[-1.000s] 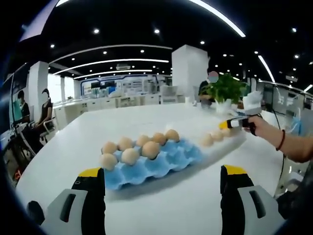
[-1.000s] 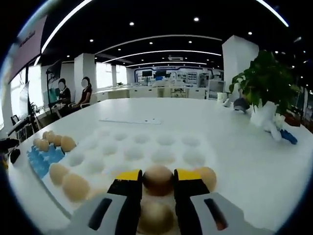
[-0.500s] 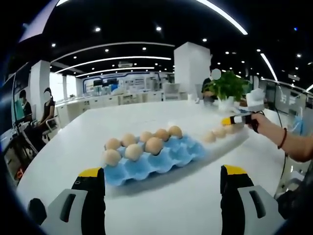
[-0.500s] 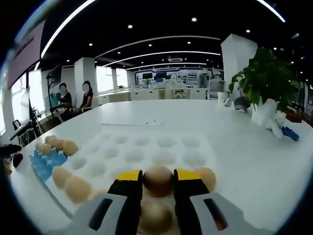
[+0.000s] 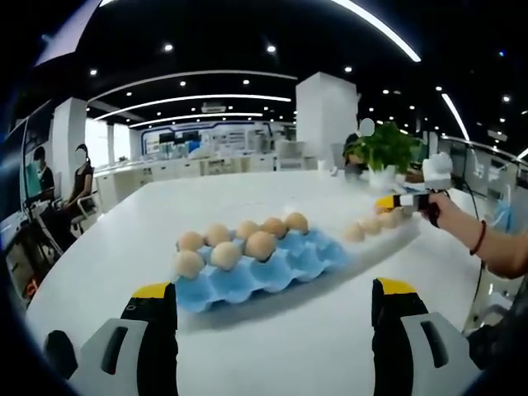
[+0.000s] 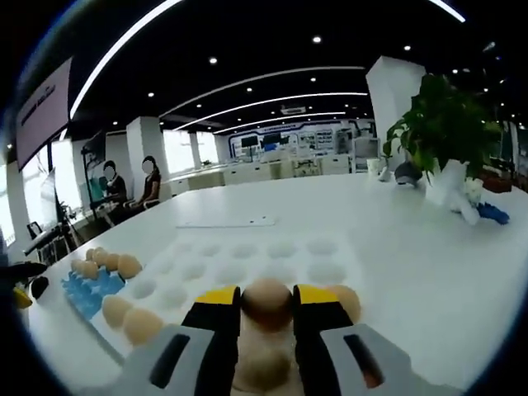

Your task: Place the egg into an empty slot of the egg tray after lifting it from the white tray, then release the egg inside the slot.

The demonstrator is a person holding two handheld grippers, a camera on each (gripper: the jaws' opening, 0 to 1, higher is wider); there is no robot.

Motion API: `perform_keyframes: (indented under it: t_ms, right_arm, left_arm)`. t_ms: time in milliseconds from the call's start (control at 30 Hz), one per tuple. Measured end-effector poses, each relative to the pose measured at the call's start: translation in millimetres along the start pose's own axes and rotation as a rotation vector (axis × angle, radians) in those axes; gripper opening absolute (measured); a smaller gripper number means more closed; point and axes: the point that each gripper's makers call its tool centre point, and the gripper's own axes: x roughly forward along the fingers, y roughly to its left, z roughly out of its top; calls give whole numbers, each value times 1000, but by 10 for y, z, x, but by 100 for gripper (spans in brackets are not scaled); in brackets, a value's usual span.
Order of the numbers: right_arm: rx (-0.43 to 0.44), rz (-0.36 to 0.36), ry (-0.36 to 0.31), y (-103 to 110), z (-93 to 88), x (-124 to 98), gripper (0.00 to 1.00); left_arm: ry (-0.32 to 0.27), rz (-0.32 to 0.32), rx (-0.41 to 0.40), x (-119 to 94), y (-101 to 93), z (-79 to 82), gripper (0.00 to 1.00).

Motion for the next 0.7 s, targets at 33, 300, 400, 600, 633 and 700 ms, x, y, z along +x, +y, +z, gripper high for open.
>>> perform_keyframes:
  t_ms: [33, 300, 400, 600, 633, 700]
  right_arm:
    - [-4, 0, -5, -3, 7, -3, 26]
    - [-35, 2, -14, 3, 32, -26, 26]
    - [-44, 0, -17, 23, 31, -47, 26]
    - [-68, 1, -25, 27, 59, -49, 26]
    - [-85, 5, -25, 62, 62, -60, 26]
    - [-116, 9, -27, 113, 61, -72, 26]
  left_arm:
    - [2, 0, 1, 0, -2, -1, 100]
    - [-16, -9, 3, -7, -37, 53, 100]
    - [-13, -11, 8, 0, -50, 54, 100]
    - [-5, -13, 16, 11, -60, 46, 100]
    - [-6, -13, 15, 15, -57, 46, 100]
    - [-5, -15, 12, 23, -58, 45, 100]
